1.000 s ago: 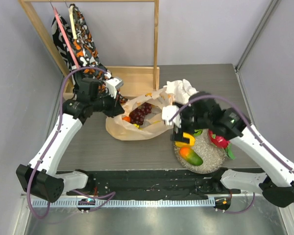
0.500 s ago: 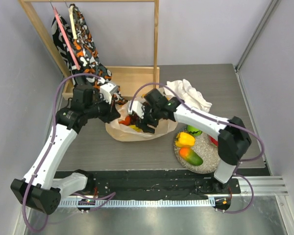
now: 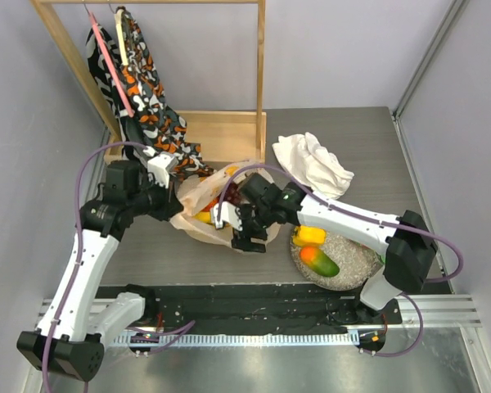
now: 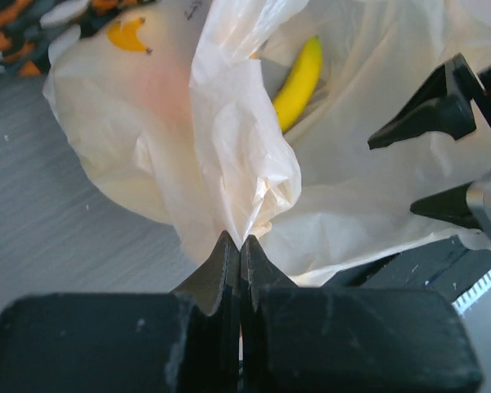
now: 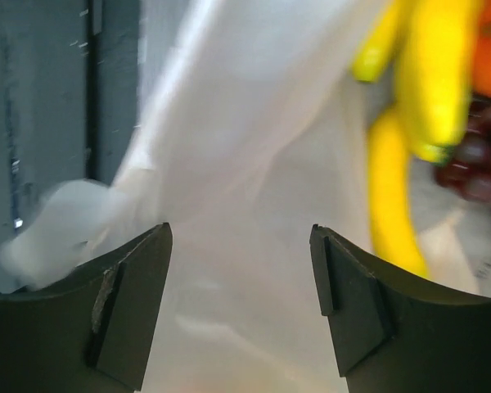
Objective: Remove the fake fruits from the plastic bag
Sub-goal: Adjust the plastic bag at the center of the board.
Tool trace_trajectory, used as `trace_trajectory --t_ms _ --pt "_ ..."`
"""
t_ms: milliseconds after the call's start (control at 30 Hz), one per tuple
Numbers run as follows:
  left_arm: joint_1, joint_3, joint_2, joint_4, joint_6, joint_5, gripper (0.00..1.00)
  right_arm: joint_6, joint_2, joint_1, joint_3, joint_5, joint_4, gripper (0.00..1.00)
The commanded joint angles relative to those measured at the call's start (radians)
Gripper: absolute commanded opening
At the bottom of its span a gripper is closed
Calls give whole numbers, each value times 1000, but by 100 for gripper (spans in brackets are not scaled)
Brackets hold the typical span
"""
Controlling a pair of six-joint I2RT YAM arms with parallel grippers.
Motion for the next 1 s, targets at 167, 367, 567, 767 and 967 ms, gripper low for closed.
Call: trace_trajectory --t_ms 167,367,567,767,967 --pt "4 42 -128 -344 386 -338 0 16 73 70 -64 45 128 79" --pt "4 -63 -247 -301 376 -262 0 14 185 72 147 135 177 80" --pt "4 -74 -182 -233 311 -288 0 56 297 47 330 88 179 74" --pt "4 -56 -172 -198 301 -299 0 140 334 39 393 41 160 71" --pt "4 -25 -192 -161 248 -256 0 -65 189 73 326 -61 -73 68"
